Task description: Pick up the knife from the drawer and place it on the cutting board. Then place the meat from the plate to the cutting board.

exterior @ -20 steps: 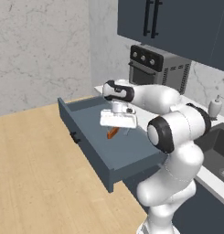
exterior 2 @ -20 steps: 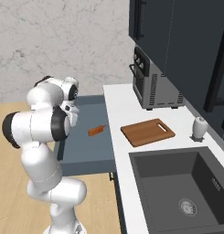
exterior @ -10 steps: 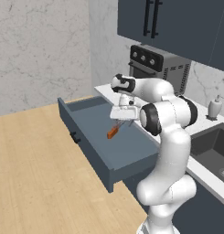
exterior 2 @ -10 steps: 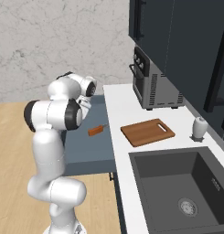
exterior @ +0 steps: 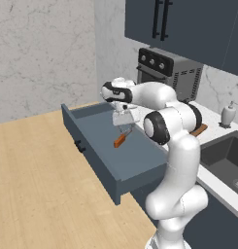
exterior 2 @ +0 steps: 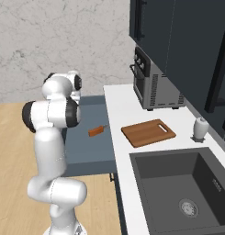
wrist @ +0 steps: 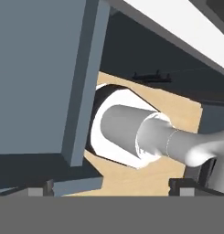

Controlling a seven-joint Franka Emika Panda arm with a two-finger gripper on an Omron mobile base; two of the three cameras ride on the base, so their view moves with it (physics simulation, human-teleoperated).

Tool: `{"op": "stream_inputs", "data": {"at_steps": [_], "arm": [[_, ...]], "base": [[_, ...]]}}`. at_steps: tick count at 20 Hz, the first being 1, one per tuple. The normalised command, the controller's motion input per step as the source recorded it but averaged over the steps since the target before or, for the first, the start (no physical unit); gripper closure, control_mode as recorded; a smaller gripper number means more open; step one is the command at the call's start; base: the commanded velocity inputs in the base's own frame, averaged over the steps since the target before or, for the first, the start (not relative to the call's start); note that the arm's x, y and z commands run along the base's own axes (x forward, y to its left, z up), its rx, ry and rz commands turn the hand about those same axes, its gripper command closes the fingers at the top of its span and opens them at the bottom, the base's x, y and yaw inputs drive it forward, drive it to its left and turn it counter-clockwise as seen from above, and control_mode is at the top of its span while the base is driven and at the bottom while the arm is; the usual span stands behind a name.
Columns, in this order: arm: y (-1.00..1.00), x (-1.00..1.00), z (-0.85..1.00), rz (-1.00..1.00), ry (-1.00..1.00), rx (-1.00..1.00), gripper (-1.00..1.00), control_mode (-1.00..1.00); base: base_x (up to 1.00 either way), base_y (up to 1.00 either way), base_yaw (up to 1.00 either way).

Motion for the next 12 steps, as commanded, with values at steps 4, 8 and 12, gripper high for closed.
{"op": "stream_inputs", "data": {"at_steps": [4,8,12], "arm": [[-0.28,-0.02,0.25,0.2,-0.54,0.04,-1.0,-1.0],[-0.55,-0.43,0.62,0.37,-0.78,0.06,-1.0,-1.0],[-0.3,-0.47,0.38,0.31,-0.52,0.01,-1.0,-1.0]], "base": [[0.0,0.0,0.0],[0.0,0.0,0.0],[0.0,0.0,0.0]]}}
